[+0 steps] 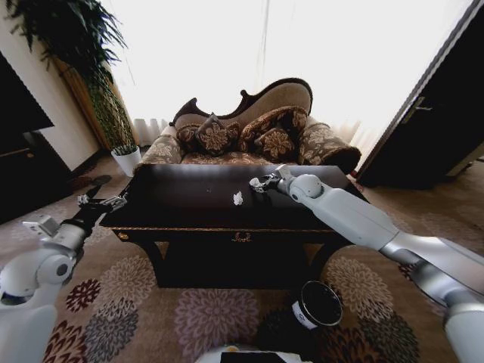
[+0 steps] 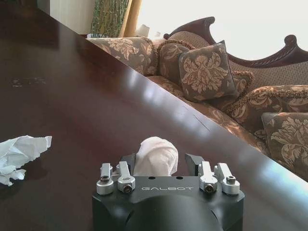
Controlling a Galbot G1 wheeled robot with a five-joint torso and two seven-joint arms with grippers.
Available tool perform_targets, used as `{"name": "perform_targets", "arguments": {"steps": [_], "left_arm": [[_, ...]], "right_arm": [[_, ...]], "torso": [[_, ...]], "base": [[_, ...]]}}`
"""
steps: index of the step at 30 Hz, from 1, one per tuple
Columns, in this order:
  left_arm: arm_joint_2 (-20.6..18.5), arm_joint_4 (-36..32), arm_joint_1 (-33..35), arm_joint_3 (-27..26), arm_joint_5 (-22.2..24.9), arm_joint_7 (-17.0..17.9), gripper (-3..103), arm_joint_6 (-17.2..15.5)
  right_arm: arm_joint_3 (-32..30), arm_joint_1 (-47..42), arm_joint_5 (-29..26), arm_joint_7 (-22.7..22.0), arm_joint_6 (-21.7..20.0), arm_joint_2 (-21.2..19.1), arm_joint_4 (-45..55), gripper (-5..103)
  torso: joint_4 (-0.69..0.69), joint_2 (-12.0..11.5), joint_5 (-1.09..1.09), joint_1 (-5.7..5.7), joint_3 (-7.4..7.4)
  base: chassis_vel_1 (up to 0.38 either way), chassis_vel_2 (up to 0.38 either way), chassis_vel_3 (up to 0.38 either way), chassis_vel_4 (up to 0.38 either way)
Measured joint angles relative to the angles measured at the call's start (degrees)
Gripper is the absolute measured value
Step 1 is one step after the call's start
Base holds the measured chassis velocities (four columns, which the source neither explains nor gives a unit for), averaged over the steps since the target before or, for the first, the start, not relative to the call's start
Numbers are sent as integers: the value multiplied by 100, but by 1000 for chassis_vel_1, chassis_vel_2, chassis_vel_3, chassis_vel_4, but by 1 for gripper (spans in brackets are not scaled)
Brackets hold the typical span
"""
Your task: Move to the front of the table and place the trash on the table into the trash bin.
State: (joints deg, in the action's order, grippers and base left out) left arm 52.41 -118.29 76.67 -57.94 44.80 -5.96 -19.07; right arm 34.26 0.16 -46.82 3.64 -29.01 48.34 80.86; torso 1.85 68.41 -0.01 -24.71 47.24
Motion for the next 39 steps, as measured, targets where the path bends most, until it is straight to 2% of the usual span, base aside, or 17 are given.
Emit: {"name": "perform_targets", "arguments": {"steps": [1, 4, 5, 7, 10, 13, 14, 17, 26, 29, 31, 33, 35, 37, 39], "left_arm": [[0, 0, 0, 0, 0, 0, 100, 0], [-1, -1, 4, -12, 0, 1, 100, 0], [-1, -1, 4, -12, 0, 1, 100, 0], [-2, -12, 12, -17, 0, 1, 100, 0], [-2, -22, 17, -18, 0, 1, 100, 0], [-2, -32, 33, -26, 0, 3, 100, 0], [-2, -32, 33, -26, 0, 3, 100, 0], [-4, -39, 47, -38, 0, 3, 100, 0], [-16, -41, 52, -46, 2, 8, 100, 0], [-20, -38, 35, -38, 6, 12, 100, 0], [-21, -34, 29, -34, 6, 12, 100, 0], [-15, -17, -4, 7, 9, 11, 100, 0], [3, 7, -56, 66, 9, 12, 100, 0], [7, 16, -72, 88, 8, 12, 100, 0], [23, 58, -149, 182, -2, 12, 100, 1]], "right_arm": [[0, 0, 0, 0, 0, 0, 0, 60], [0, -11, 0, 15, 8, -36, 37, 44], [0, -11, 0, 15, 8, -36, 37, 44], [-1, -28, 0, 32, 11, -75, 78, 33], [-9, -45, -1, 36, 16, -100, 98, 28], [-48, -90, -6, 39, 32, -158, 165, 12], [-48, -90, -6, 39, 32, -158, 165, 12], [-114, -150, -34, 42, 72, -232, 293, 3], [-342, -177, -302, 5, 194, -545, 873, 0], [-411, -150, -372, 80, 331, -1016, 1183, 0], [-427, -155, -376, 97, 357, -1108, 1223, 0], [-537, -242, -410, 132, 473, -1497, 1384, 0], [-813, -505, -485, 67, 522, -1852, 1613, 0], [-905, -598, -508, 33, 526, -1930, 1679, 0], [-1412, -1071, -586, -118, 529, -2244, 1956, 0]], "torso": [[0, 0, 0, 0, 0], [0, 0, 0, 0, 0], [0, 0, 0, 0, 0], [0, 0, 0, 0, 0], [0, 0, 0, 0, 0], [0, 0, 0, 0, 0], [0, 0, 0, 0, 0], [0, 0, 0, 0, 0], [-1, 0, 0, 0, 0], [-1, 0, 0, 0, 0], [-1, 0, 0, 0, 0], [0, 0, 1, 0, 0], [0, 0, 2, 0, 0], [0, 0, 2, 0, 0], [0, 0, 1, 0, 0]], "base": [[0, 0, 0, 0], [0, 0, 0, 0], [0, 0, 0, 0], [0, 0, 0, 0], [0, 0, 0, 0], [0, 0, 0, 0], [0, 0, 0, 0], [0, 0, 0, 0], [0, 0, 0, 0], [0, 0, 0, 0], [0, 0, 0, 0], [0, 0, 0, 0], [0, 0, 0, 0], [0, 0, 0, 0], [0, 0, 0, 0]]}}
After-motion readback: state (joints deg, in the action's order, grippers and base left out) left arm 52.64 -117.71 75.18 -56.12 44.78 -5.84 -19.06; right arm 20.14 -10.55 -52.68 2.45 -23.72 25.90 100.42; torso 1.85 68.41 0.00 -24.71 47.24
